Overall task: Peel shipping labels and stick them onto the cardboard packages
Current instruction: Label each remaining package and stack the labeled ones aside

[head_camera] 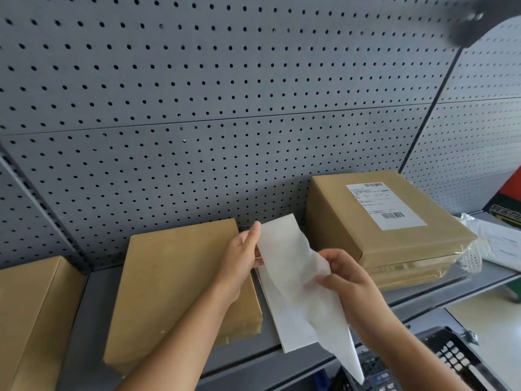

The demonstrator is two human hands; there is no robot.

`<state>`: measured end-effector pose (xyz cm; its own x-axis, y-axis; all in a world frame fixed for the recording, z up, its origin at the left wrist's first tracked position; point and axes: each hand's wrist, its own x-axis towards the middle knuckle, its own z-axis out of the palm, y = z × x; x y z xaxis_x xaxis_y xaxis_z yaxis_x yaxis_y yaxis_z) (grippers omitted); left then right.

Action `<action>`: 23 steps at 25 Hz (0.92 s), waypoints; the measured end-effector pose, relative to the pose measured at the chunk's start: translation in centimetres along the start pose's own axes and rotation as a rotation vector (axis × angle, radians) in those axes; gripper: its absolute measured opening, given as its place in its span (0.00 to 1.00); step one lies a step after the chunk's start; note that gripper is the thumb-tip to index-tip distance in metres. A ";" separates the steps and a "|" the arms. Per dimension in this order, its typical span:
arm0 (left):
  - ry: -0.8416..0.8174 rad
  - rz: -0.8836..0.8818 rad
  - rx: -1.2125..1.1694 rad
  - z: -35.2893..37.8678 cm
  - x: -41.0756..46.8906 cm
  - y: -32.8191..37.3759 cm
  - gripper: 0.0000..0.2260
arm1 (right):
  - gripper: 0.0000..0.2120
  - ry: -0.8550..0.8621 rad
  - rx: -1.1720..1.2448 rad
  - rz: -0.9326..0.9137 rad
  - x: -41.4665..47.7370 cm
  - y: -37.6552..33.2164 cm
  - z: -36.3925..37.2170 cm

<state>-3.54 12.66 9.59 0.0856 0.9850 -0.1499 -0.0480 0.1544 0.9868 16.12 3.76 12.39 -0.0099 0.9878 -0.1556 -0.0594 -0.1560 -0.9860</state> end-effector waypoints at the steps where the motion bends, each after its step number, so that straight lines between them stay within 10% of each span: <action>1: 0.018 -0.027 -0.034 -0.2 0.2 0.1 0.18 | 0.09 -0.027 0.001 0.019 -0.4 0.6 -0.3; 9: 0.117 -0.007 -0.093 -0.7 0.8 -0.8 0.07 | 0.10 -0.196 -0.265 0.088 -1.3 2.5 -2.0; 14: 0.082 0.078 0.005 -0.6 0.1 -1.0 0.07 | 0.09 0.166 -0.755 -0.348 2.5 0.4 -1.0; 23: -0.010 0.107 -0.006 -1.0 -0.3 -1.3 0.10 | 0.11 0.033 -1.167 -0.699 7.7 -0.8 4.4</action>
<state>-4.50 12.22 8.33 0.0895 0.9951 -0.0427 -0.0632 0.0484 0.9968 11.68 11.48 12.25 -0.3010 0.8619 0.4081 0.8300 0.4475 -0.3328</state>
